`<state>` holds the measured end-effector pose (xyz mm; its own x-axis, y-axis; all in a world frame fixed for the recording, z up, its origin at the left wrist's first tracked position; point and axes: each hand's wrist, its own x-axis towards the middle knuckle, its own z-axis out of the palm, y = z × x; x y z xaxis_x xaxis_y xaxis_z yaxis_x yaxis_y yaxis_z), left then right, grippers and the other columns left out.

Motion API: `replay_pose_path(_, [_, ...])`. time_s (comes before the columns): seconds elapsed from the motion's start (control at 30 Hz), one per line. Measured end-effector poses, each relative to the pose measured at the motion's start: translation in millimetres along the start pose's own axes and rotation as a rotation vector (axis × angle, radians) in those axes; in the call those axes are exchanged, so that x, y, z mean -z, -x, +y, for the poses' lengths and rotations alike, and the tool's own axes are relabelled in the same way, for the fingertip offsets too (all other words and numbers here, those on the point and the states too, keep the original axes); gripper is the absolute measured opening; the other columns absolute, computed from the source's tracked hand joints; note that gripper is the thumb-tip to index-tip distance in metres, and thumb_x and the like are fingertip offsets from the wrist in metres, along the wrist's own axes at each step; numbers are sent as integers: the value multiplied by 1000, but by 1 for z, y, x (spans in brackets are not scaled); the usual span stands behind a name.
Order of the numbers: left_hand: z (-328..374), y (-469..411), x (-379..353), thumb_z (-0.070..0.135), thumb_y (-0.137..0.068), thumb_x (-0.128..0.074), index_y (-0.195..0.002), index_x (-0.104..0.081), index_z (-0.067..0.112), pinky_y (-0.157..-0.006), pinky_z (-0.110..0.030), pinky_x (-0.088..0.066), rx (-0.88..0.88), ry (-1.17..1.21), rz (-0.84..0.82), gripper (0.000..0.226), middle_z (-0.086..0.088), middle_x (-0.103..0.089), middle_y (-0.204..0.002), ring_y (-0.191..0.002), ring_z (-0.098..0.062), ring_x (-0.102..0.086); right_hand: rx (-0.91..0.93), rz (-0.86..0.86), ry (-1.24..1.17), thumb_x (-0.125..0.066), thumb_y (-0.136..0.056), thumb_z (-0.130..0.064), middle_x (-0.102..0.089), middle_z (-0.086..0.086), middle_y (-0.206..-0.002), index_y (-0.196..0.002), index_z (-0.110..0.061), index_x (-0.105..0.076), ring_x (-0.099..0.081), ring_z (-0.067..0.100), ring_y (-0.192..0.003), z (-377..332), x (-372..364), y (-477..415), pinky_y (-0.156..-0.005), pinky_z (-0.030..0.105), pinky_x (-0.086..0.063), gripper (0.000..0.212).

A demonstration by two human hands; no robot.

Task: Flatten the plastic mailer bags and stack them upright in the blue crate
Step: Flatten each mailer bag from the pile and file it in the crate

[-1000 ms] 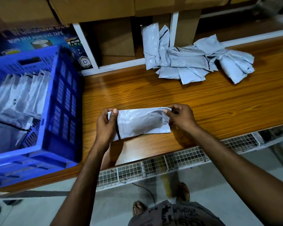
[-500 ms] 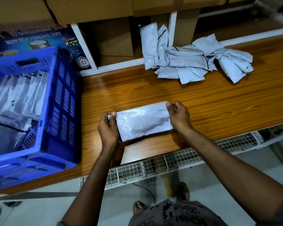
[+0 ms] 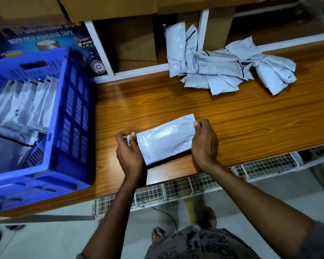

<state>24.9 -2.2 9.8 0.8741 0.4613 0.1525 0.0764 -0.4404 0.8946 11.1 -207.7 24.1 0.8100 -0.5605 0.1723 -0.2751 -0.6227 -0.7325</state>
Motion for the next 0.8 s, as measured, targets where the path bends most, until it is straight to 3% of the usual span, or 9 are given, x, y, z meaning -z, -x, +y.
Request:
replay_pose_path(0.1, [-4,-6,5,38,-108,-48,-114,-48,23,-59,-37,-28,-78,-164,-20,16,-3,-63,-71,-65,-29,-56,93,13,116,-43,-108,-30,-67,-3,-95,-109,-16,-55,-58,18,-72,6,1,0,-55,30,-34,19])
replay_pose_path(0.17, [-6,-10,6,38,-107,-49,-116,-47,24,-60,-38,-30,-109,-210,-41,17,-7,-64,-72,-67,-34,-57,172,0,173,-45,-107,-22,-72,3,-107,-111,-11,-55,-68,25,-82,16,-3,2,-57,30,-38,16])
replay_pose_path(0.23, [-4,-12,7,37,-106,-51,-120,-47,24,-61,-38,-33,-124,-225,-84,19,-6,-66,-77,-72,-34,-59,133,-48,202,-45,-107,-19,-72,8,-112,-113,-8,-56,-69,29,-90,21,-6,1,-60,32,-40,17])
replay_pose_path(0.3, [-3,-12,9,34,-106,-52,-128,-49,23,-68,-36,-38,-181,-257,-128,25,-6,-67,-104,-90,-29,-61,139,-69,240,-46,-107,-19,-68,11,-112,-116,-8,-57,-64,32,-94,22,-5,0,-66,34,-39,18])
replay_pose_path(0.37, [-4,-8,11,31,-108,-49,-143,-46,22,-88,-39,-43,-309,-393,-152,37,-6,-53,-140,-118,-25,-53,250,-62,330,-46,-107,-20,-60,13,-129,-133,-8,-52,-56,33,-114,25,-1,1,-84,42,-45,29])
replay_pose_path(0.4, [-5,-4,11,30,-109,-45,-151,-42,20,-98,-42,-40,-374,-489,-174,43,-6,-44,-153,-130,-25,-46,307,-84,371,-43,-108,-22,-51,14,-144,-145,-9,-44,-48,32,-129,25,1,4,-100,45,-42,39])
replay_pose_path(0.47, [-8,8,8,34,-113,-30,-162,-26,17,-113,-42,-28,-464,-642,-287,52,-3,-23,-169,-150,-21,-27,424,-245,435,-34,-109,-26,-22,10,-166,-160,-11,-21,-20,28,-153,23,2,12,-122,43,-19,54])
replay_pose_path(0.57, [-20,20,3,43,-111,-11,-165,-9,15,-126,-40,-13,-415,-718,-478,60,-1,-5,-173,-159,-16,-5,481,-498,526,-22,-109,-41,5,7,-169,-161,-11,2,10,19,-156,21,-8,15,-126,39,3,65])
replay_pose_path(0.8, [-36,7,19,46,-111,-4,-165,-3,14,-128,-40,0,-486,-866,-565,63,-1,1,-173,-159,-16,2,495,-644,794,4,-100,-64,16,2,-167,-160,-15,15,15,17,-154,43,11,-8,-122,53,15,78])
